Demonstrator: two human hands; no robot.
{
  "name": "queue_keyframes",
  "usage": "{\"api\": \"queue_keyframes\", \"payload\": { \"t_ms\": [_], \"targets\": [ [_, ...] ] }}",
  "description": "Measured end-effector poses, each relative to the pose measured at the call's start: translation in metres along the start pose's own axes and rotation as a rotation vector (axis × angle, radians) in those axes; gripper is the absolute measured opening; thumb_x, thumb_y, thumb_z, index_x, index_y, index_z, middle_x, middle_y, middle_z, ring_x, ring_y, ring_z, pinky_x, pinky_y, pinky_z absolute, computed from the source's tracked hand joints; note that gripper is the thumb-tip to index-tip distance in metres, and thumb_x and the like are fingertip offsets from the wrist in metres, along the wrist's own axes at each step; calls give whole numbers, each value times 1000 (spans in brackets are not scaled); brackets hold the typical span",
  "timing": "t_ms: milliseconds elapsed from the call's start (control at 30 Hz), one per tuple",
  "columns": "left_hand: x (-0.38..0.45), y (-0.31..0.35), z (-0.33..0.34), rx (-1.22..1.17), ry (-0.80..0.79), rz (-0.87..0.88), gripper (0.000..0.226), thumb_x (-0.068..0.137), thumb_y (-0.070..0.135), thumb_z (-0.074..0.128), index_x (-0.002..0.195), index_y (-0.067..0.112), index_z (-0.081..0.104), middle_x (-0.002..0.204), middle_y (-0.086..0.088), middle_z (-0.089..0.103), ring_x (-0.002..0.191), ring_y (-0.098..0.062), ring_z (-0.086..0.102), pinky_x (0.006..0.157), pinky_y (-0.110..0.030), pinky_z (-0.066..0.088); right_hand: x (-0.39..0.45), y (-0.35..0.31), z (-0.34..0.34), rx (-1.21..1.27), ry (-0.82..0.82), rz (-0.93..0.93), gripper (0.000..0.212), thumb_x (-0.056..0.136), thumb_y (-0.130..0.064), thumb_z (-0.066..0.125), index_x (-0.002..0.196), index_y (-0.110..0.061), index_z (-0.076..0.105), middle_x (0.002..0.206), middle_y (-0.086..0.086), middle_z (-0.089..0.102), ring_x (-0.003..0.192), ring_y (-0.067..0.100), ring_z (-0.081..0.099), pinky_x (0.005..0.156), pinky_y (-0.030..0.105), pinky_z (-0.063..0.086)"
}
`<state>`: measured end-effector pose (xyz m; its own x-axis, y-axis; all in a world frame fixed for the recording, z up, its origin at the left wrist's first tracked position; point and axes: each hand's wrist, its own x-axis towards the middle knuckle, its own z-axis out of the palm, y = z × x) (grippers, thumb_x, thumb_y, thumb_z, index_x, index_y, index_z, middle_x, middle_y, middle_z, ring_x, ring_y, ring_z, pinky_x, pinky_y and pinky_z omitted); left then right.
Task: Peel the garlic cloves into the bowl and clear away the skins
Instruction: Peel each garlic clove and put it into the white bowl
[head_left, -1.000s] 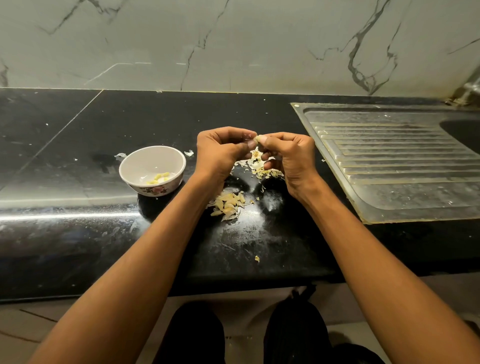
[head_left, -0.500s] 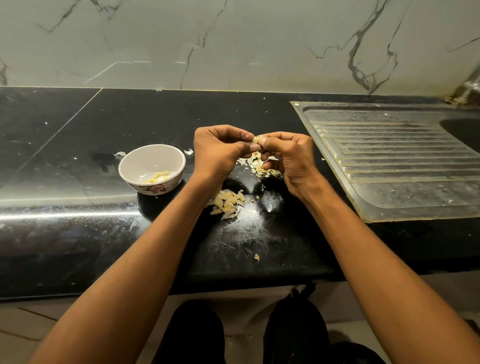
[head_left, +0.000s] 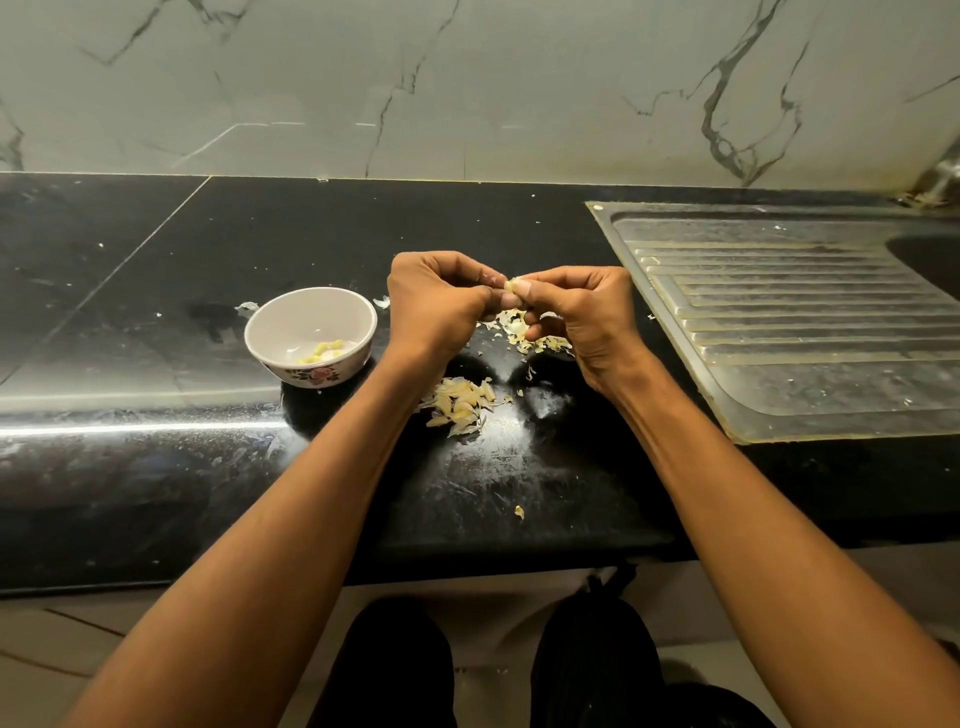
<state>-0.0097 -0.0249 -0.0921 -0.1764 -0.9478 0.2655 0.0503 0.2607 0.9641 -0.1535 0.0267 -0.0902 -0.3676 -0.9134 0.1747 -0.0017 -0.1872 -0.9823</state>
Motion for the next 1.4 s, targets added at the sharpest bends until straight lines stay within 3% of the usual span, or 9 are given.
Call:
{"api": "queue_keyframes", "payload": {
  "t_ms": [167, 400, 767, 1167, 1333, 1400],
  "targets": [
    [1, -2, -1, 46, -8, 31, 23, 63, -12, 88, 66, 7, 74, 67, -12, 73, 62, -20, 72, 61, -27, 58, -1, 1, 1, -51, -1, -50, 2, 83, 4, 79, 84, 5, 78, 67, 15, 72, 51, 17, 61, 48, 26, 54],
    [3, -5, -2, 80, -11, 66, 24, 63, -11, 88, 67, 9, 75, 70, -12, 75, 65, -20, 72, 63, -30, 60, -5, 2, 5, -98, 43, -118, 13, 85, 7, 77, 78, -3, 78, 61, 6, 72, 48, 15, 63, 48, 26, 56],
    [2, -4, 1, 18, -52, 80, 22, 66, -10, 88, 72, 8, 75, 72, -6, 75, 68, -18, 73, 66, -27, 59, -7, 0, 7, -99, 98, -145, 12, 86, 7, 75, 77, -2, 77, 59, 4, 71, 48, 13, 61, 47, 26, 54],
    [0, 2, 4, -176, -153, -87, 11, 81, -8, 78, 88, -1, 74, 82, -17, 73, 72, -22, 72, 73, -29, 62, -5, -4, 4, -114, 147, -167, 21, 85, 6, 74, 71, -9, 77, 62, 7, 72, 47, 15, 60, 45, 29, 54],
    [1, 1, 3, -195, -169, -125, 8, 84, -6, 75, 91, -1, 74, 79, -14, 74, 70, -21, 71, 71, -28, 62, -5, -4, 5, -107, 169, -158, 20, 84, 6, 75, 70, -8, 77, 71, 25, 72, 49, 19, 58, 45, 28, 53],
    [1, 1, 2, -192, -174, -127, 9, 86, -6, 74, 93, -1, 75, 79, -14, 74, 70, -21, 72, 70, -29, 62, -5, -4, 5, -110, 170, -160, 19, 84, 5, 75, 71, -8, 77, 71, 24, 72, 49, 19, 59, 45, 28, 53]
  ]
}}
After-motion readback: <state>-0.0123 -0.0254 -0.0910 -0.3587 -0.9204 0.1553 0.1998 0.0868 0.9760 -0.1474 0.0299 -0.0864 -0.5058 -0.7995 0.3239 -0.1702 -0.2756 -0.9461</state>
